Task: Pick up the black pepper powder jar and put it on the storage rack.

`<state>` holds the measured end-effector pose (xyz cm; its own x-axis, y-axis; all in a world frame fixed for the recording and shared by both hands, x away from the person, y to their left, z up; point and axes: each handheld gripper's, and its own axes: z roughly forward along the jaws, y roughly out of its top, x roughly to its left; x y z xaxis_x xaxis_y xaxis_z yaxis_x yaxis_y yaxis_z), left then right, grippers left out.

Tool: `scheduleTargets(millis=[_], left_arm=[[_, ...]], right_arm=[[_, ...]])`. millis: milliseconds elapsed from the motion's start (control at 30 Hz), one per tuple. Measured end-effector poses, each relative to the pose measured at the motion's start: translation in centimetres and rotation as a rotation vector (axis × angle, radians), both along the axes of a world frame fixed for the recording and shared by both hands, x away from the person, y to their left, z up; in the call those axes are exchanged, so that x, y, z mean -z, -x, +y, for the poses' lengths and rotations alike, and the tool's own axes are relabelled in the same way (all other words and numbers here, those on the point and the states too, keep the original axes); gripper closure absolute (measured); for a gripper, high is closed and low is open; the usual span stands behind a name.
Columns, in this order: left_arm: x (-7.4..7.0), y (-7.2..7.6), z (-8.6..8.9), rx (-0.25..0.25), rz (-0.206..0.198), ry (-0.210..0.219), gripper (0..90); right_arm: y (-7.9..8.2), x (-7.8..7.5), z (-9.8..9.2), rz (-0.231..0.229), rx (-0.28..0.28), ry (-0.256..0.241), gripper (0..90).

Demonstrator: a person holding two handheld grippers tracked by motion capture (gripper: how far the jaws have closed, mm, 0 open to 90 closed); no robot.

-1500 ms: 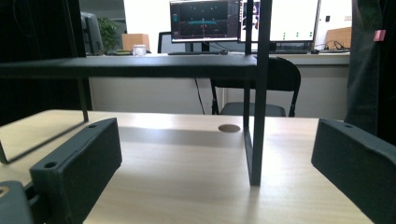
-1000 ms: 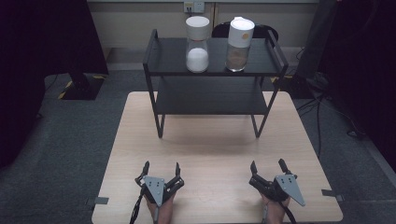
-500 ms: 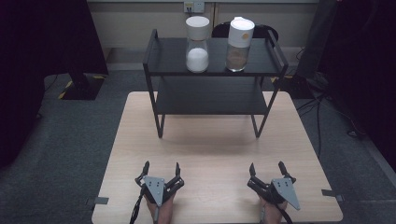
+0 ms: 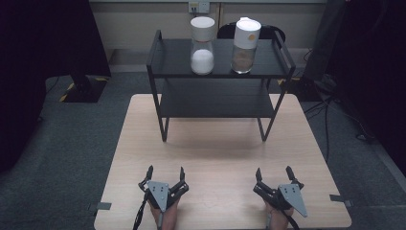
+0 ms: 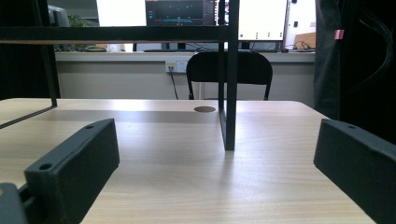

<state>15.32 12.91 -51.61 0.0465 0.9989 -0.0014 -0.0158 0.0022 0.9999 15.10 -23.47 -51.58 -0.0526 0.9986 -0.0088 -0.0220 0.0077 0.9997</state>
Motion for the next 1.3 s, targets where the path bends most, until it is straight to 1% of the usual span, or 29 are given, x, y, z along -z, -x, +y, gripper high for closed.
scheduleTargets(millis=[67,767,1300], left_arm=[[0.01,0.00,-0.01,0.000,0.000,0.000,0.0],[0.00,0.00,0.00,0.000,0.000,0.000,0.0],[0.00,0.00,0.00,0.000,0.000,0.000,0.0]], right_arm=[[0.02,-0.02,-0.06,0.001,-0.005,0.000,0.0],[0.02,-0.02,0.17,0.002,0.008,0.000,0.0],[0.04,-0.02,0.00,0.001,-0.002,0.001,0.0]])
